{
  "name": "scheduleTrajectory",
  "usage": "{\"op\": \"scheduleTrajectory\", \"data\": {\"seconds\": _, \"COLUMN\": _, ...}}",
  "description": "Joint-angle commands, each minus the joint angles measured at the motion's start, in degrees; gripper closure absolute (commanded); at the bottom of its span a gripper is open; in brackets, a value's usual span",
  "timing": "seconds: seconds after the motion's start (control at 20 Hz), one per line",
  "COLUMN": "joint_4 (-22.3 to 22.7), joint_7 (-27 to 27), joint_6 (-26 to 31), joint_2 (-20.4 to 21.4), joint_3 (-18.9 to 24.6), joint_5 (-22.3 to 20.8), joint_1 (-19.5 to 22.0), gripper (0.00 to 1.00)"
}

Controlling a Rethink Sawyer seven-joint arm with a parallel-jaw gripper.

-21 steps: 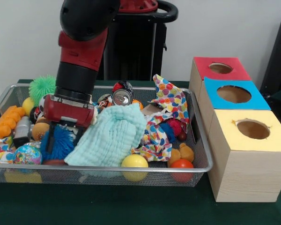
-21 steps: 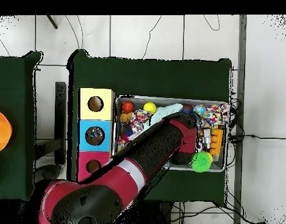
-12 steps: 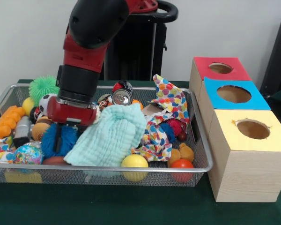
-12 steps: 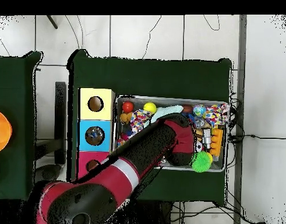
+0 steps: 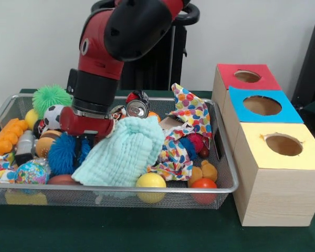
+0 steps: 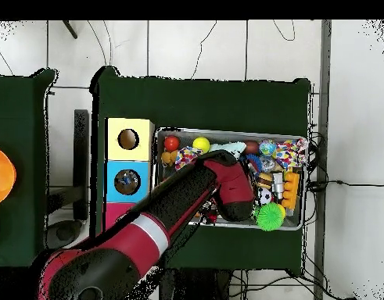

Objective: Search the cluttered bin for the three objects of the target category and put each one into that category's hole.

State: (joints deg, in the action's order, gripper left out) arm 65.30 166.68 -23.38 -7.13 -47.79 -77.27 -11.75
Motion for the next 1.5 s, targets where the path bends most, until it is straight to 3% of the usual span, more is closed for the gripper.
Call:
{"op": "scheduleTrajectory", "data": {"seconds": 0.05, "joint_4": -2.3, "joint_7": 23.0, "joint_6": 2.3, "joint_2": -6.6, "joint_3": 3.1, "joint_5": -4.9, "joint_1": -1.1, "gripper": 1.0}}
{"op": "scheduleTrajectory", "data": {"seconds": 0.25, "joint_4": -2.7, "joint_7": 34.0, "joint_6": -3.2, "joint_2": -10.1, "joint_3": -3.4, "joint_5": -10.4, "joint_1": -4.3, "gripper": 1.0}}
{"op": "scheduleTrajectory", "data": {"seconds": 0.5, "joint_4": -1.0, "joint_7": 38.2, "joint_6": -7.4, "joint_2": -9.6, "joint_3": -8.1, "joint_5": -13.3, "joint_1": -6.9, "gripper": 1.0}}
{"op": "scheduleTrajectory", "data": {"seconds": 0.8, "joint_4": 1.5, "joint_7": 40.5, "joint_6": -7.9, "joint_2": -7.7, "joint_3": -9.7, "joint_5": -13.9, "joint_1": -8.9, "gripper": 1.0}}
{"op": "scheduleTrajectory", "data": {"seconds": 1.1, "joint_4": 1.1, "joint_7": 49.4, "joint_6": -20.9, "joint_2": -6.2, "joint_3": -8.4, "joint_5": -18.9, "joint_1": -9.5, "gripper": 1.0}}
{"op": "scheduleTrajectory", "data": {"seconds": 1.5, "joint_4": -0.1, "joint_7": 53.2, "joint_6": -36.3, "joint_2": -3.7, "joint_3": -7.8, "joint_5": -22.8, "joint_1": -10.1, "gripper": 1.0}}
